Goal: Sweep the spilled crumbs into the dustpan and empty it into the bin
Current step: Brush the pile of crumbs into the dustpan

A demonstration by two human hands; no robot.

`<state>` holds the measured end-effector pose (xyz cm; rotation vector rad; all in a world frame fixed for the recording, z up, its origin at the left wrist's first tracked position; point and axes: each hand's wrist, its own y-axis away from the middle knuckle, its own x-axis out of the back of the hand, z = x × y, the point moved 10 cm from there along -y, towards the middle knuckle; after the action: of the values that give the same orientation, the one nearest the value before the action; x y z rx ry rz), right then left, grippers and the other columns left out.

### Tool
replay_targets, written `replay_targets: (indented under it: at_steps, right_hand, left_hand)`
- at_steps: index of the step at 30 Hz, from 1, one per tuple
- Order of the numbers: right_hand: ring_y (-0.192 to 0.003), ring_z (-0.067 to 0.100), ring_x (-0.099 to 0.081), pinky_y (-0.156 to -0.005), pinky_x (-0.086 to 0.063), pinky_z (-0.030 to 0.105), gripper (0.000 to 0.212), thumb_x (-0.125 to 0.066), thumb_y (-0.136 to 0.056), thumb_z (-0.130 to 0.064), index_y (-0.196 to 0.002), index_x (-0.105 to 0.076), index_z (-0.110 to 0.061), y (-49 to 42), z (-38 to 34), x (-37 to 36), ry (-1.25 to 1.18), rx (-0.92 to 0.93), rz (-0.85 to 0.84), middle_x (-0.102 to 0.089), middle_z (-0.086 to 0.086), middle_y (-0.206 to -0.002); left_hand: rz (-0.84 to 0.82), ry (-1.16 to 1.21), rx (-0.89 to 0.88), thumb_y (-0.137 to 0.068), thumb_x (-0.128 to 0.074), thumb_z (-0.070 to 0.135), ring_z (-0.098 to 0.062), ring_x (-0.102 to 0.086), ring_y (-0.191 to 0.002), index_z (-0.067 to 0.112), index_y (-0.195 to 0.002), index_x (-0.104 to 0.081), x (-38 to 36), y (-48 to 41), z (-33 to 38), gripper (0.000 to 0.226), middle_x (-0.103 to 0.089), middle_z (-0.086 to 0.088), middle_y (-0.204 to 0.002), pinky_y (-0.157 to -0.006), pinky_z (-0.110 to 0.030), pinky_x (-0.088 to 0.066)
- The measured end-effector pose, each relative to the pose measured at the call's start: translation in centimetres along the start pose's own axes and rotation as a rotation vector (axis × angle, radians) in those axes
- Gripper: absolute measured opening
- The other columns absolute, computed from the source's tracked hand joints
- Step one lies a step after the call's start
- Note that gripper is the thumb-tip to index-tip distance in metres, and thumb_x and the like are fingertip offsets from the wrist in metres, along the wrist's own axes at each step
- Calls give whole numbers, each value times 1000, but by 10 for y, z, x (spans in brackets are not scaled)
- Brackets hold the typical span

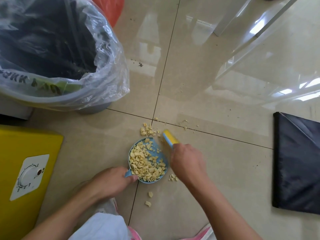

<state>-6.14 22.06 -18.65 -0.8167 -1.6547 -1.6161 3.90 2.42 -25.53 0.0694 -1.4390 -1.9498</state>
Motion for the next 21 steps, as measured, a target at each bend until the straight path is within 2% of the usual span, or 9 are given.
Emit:
replay_targets:
  at_steps: [3, 6, 8, 11, 13, 16, 18, 21]
  right_hand:
    - [-82, 36, -65, -60, -38, 33, 22, -45, -97, -25, -95, -65, -17, 10, -25, -4, 3, 85, -36, -64, 11, -88]
    - [-68, 36, -51, -57, -35, 34, 21, -44, -94, -30, -79, -50, -18, 16, -30, -1, -22, 119, -38, -49, 6, -73]
    - [-65, 34, -49, -53, -33, 35, 22, -44, -92, -30, -74, -47, -16, 23, -31, -1, -35, 144, -57, -43, 2, -64]
    - [-54, 28, -44, -45, -25, 34, 26, -44, -88, -32, -69, -41, -15, 37, -37, 2, -36, 199, -88, -38, 3, -57]
    - [-49, 22, -41, -44, -26, 33, 25, -43, -89, -34, -74, -48, -14, 45, -35, 10, -51, 207, -72, -41, 4, -57]
    - [-62, 28, -58, -53, -46, 34, 25, -46, -90, -37, -99, -64, -22, 40, -27, 38, -91, 187, 54, -58, 5, -65]
    - [-66, 29, -64, -59, -54, 36, 30, -48, -93, -36, -115, -66, -29, 27, -25, 60, -116, 190, 169, -65, 4, -69]
    - [-66, 30, -64, -58, -53, 37, 31, -44, -98, -33, -123, -64, -32, -4, -30, 83, -67, 225, 322, -67, 2, -73]
  left_hand:
    - [6, 6, -2, -97, -48, 59, -16, -47, -55, 17, -76, -54, 0, -2, 4, 47, -51, -1, -62, -56, -34, -33]
    - [21, 5, -1, -96, -47, 61, -16, -47, -57, 18, -77, -54, -2, -2, 1, 47, -53, -3, -64, -57, -35, -34]
    - [30, 0, -8, -96, -46, 62, -16, -48, -59, 21, -74, -50, -4, -1, -2, 47, -54, -3, -66, -59, -35, -35]
    - [47, -15, -22, -95, -44, 65, -18, -51, -63, 15, -81, -56, -5, 0, -7, 53, -62, -7, -74, -60, -36, -36]
    - [55, -18, -32, -95, -43, 65, -20, -51, -65, 12, -87, -60, -6, 2, -10, 56, -67, -9, -81, -60, -36, -35]
    - [70, 12, -40, -95, -45, 64, -18, -53, -67, 16, -80, -58, -6, 7, -15, 52, -63, -2, -76, -62, -35, -37]
    - [87, 48, -39, -95, -47, 62, -15, -54, -69, 22, -74, -53, -5, 11, -18, 46, -60, 3, -73, -63, -34, -39]
    - [116, 110, -17, -94, -47, 64, -14, -54, -68, 20, -74, -52, -5, 15, -26, 48, -61, 3, -72, -63, -33, -41]
